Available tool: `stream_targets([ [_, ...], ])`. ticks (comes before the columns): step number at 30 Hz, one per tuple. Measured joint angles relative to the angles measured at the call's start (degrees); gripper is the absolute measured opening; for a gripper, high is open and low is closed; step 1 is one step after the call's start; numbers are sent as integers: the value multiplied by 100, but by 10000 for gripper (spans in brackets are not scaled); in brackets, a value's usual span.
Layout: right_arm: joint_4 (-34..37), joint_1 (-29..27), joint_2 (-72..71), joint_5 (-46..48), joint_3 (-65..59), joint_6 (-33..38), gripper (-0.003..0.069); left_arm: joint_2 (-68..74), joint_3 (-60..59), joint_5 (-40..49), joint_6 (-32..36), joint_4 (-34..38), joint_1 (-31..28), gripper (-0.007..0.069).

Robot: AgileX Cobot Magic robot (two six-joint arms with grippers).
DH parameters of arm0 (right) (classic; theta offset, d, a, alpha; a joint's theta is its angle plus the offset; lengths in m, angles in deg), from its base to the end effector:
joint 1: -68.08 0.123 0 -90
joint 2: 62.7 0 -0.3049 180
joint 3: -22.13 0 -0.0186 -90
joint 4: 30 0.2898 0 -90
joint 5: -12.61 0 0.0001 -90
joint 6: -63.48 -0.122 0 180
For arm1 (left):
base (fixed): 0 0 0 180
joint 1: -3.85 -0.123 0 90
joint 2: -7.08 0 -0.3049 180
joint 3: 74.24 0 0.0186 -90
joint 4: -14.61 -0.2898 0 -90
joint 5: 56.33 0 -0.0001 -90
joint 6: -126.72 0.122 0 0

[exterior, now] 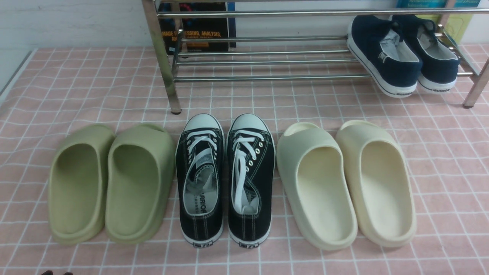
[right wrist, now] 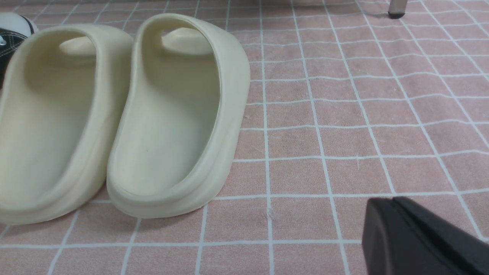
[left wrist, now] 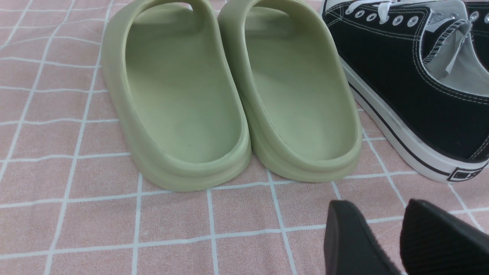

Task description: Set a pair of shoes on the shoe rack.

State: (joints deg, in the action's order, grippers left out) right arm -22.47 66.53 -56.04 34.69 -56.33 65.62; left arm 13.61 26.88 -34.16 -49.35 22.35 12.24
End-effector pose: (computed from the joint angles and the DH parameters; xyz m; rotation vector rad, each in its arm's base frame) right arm 0.1009 0.0033 0.1658 0.0702 1.8672 0.0857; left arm 0.0987 -0.0208 0.1629 0.1193 1.8745 -0.1873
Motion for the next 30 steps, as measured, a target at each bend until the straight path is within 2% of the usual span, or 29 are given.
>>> stream_targets([
  [30,4,0,0,-4,0,11,-6,0,0,0,0,0,0,239],
])
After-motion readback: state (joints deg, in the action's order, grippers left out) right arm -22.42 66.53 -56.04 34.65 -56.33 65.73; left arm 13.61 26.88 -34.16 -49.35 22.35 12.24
